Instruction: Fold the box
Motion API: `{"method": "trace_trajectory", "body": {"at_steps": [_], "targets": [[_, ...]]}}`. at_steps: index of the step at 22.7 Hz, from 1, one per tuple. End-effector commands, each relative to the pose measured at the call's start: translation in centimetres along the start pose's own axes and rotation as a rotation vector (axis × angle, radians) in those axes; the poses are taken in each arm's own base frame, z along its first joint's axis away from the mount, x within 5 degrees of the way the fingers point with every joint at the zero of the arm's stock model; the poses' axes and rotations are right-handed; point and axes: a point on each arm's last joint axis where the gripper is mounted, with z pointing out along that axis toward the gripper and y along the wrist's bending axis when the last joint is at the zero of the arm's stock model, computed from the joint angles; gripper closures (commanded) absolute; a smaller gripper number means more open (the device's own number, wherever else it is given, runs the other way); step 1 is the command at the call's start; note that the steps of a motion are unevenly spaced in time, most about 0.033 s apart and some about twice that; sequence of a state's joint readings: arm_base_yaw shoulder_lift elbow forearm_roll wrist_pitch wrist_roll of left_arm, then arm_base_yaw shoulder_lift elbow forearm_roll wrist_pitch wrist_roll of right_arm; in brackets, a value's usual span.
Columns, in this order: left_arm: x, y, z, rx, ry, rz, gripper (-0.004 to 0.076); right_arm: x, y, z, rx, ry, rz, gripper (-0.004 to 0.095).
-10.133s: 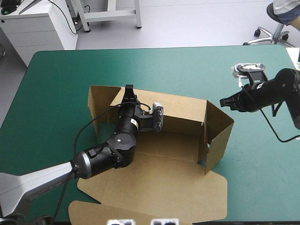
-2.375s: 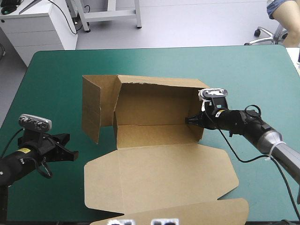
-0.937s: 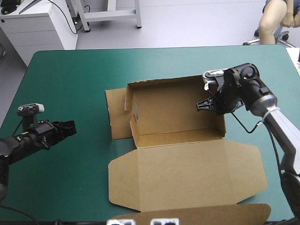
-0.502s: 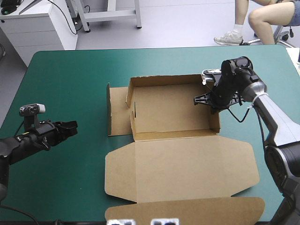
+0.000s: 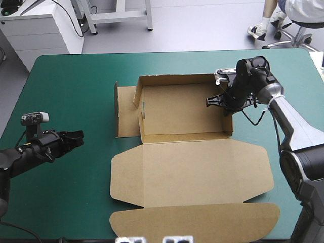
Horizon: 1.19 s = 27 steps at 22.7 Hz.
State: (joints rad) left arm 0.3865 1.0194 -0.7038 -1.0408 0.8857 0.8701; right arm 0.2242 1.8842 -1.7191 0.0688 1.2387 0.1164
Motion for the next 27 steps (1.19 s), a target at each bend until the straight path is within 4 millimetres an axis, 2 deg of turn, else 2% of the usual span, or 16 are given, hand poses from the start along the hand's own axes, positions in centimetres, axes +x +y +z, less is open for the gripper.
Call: {"method": "trace_trajectory", "body": {"at_steps": [1,9,12,14,18,20,22,27], "targets": [[-1.2,-0.8,-0.6,0.029,-0.068,-0.009,0.0713,0.0,-0.1,-2.2,0.002,-0.051,-0.008,0.092],[-1.2,-0.8,-0.6,0.029,-0.068,-0.009,0.0713,-0.1,-0.6,-2.2,0.059,-0.061,-0.032,0.092],[-1.2,-0.8,-0.6,0.032,-0.065,-0.009,0.0713,-0.2,-1.1,-2.3,0.006,-0.056,0.0,0.0912],[-1.1,-0.8,-0.6,0.035,-0.062,-0.009,0.0713,-0.2,-1.5,-2.4,-0.048,-0.054,0.021,0.0818],[-1.1,-0.8,-0.6,0.035,-0.062,-0.009,0.0715,-0.4,-2.3,-2.6,-0.106,-0.057,0.066,0.038],[-1.1,-0.8,-0.6,0.035,-0.062,-0.009,0.0715,-0.5,-2.5,-2.6,-0.099,-0.068,0.067,0.0216],[-1.1,-0.8,-0.6,0.036,-0.061,-0.009,0.0716,-1.0,-2.6,-3.6,-0.101,-0.107,0.068,0.0165],[-1.1,-0.8,-0.6,0.035,-0.06,-0.008,0.0716,-2.1,-2.2,-7.1,-0.116,-0.22,0.06,0.0165]]}}
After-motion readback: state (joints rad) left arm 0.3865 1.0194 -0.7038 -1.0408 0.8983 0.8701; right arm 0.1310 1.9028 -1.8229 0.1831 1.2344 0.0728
